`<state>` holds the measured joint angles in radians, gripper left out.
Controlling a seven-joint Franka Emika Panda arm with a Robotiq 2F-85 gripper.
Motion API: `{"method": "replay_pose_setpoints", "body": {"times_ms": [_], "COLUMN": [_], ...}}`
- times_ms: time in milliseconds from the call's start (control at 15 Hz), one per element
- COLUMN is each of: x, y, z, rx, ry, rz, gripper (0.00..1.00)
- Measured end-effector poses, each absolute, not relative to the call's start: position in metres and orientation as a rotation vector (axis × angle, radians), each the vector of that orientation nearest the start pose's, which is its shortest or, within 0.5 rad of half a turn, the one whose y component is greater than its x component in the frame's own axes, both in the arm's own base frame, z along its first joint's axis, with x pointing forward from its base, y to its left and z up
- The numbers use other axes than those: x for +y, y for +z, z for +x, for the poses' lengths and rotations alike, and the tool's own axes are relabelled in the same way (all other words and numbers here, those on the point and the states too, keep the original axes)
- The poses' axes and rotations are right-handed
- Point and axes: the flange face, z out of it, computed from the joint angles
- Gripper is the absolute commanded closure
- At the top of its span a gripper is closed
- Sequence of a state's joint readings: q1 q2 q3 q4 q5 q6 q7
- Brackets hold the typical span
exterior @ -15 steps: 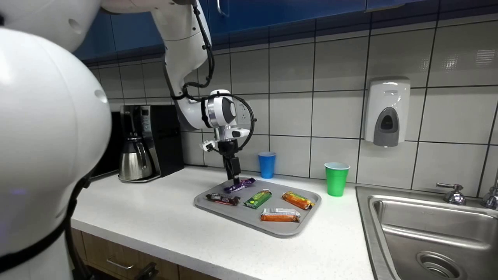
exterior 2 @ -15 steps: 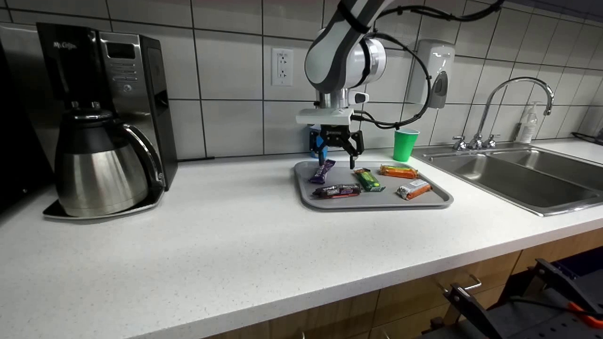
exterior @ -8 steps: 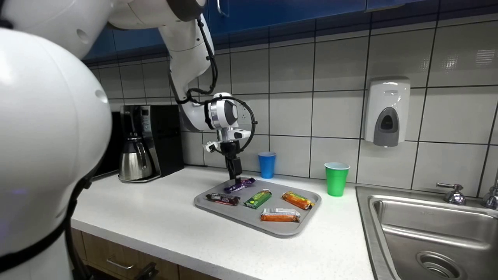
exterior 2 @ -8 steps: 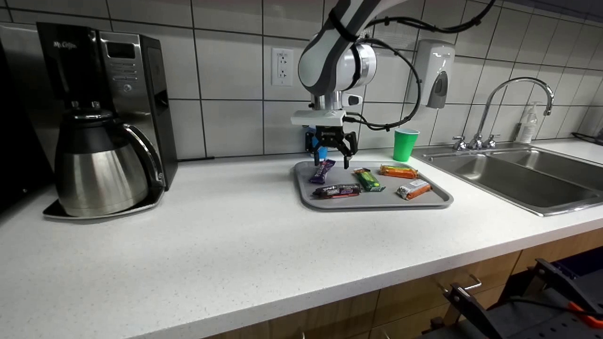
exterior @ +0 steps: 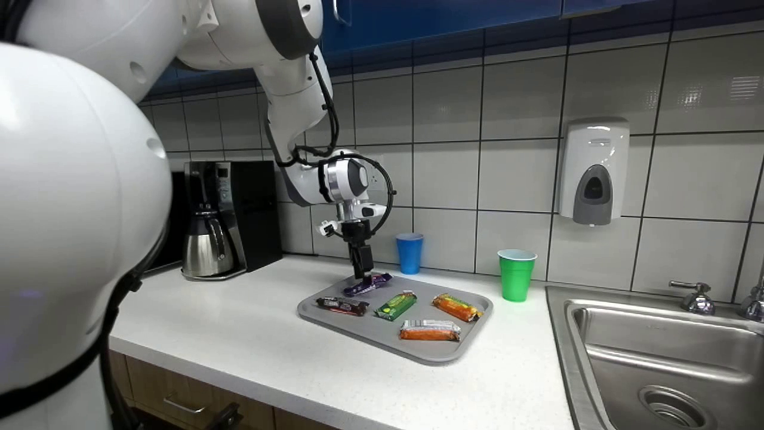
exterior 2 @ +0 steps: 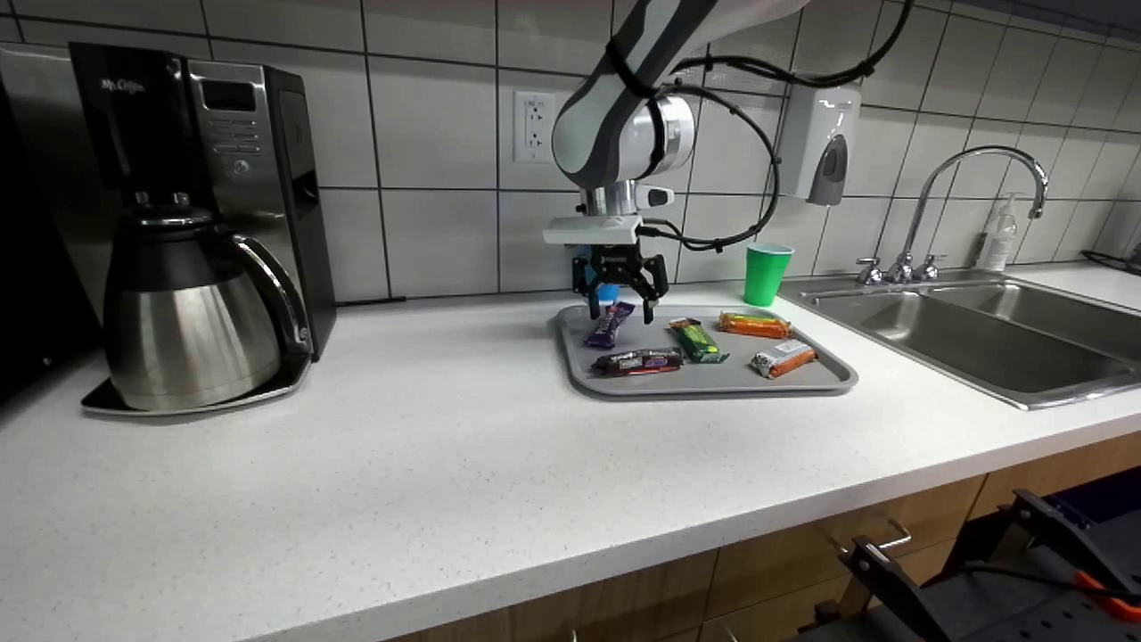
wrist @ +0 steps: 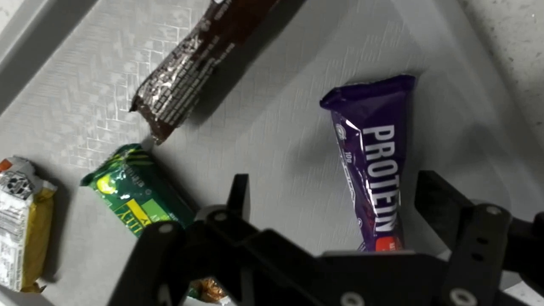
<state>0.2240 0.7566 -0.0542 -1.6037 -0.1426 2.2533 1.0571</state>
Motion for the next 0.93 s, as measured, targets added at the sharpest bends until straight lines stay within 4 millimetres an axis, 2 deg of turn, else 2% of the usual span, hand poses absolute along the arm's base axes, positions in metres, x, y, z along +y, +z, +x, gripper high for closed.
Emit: {"method": "replay_pose_setpoints", "body": {"times_ms": [600,667,733,933], "x": [0.118,0.118,0.118,0.119], "y": [0.159,0.158,0.158,0.157], "z": [0.689,0.69,0.692,0.696], "rx": [1.293,1.297,1.301,1.312], "ry": [0.03,0.03,0.028,0.023], "rz": [-3.079,-3.079,-3.077,-3.064], "gripper": [0.0,0.25,0.26,0.51]}}
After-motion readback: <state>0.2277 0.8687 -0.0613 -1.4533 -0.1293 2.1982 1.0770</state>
